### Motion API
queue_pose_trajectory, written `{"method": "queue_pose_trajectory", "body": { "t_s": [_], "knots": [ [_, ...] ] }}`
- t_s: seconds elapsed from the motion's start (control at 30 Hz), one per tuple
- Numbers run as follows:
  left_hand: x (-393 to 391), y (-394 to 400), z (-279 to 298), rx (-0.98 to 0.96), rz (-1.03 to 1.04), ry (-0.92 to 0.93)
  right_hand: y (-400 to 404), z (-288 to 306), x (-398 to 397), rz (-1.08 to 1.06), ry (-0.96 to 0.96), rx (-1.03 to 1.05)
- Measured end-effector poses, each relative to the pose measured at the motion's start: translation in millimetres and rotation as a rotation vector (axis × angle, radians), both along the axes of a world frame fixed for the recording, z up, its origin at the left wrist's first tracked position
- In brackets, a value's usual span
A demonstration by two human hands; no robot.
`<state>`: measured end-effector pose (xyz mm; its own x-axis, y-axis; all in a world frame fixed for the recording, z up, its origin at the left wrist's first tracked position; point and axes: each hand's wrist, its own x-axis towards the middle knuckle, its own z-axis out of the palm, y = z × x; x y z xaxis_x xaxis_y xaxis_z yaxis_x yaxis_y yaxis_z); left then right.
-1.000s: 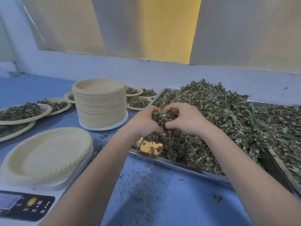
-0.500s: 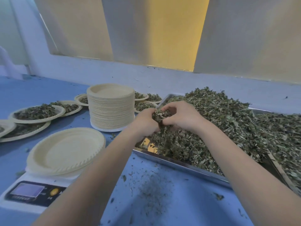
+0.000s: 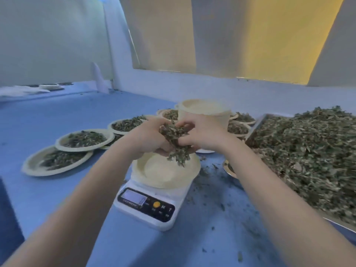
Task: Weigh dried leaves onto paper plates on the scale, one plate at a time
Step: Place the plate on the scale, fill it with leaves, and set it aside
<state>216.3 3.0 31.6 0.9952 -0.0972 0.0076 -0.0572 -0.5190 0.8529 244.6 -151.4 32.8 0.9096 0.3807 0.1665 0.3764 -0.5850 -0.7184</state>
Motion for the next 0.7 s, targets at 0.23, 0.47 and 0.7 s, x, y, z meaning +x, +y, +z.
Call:
{"method": "queue_pose_trajectory", "body": {
  "t_s": [0.23,0.47,0.7],
  "knots": [
    [7,35,-24,0.326,0.050,-0.004,0,-12,7,0.019,-0.029,-0.318],
    [6,43,-59,0.091,0.355,-0.288,8,-25,8,-0.006,-0.155,-0.185],
    [-9,43,-82,-0.178,0.527,-0.445,18,-32,6,-0.022,-0.175,-0.139]
  ]
}}
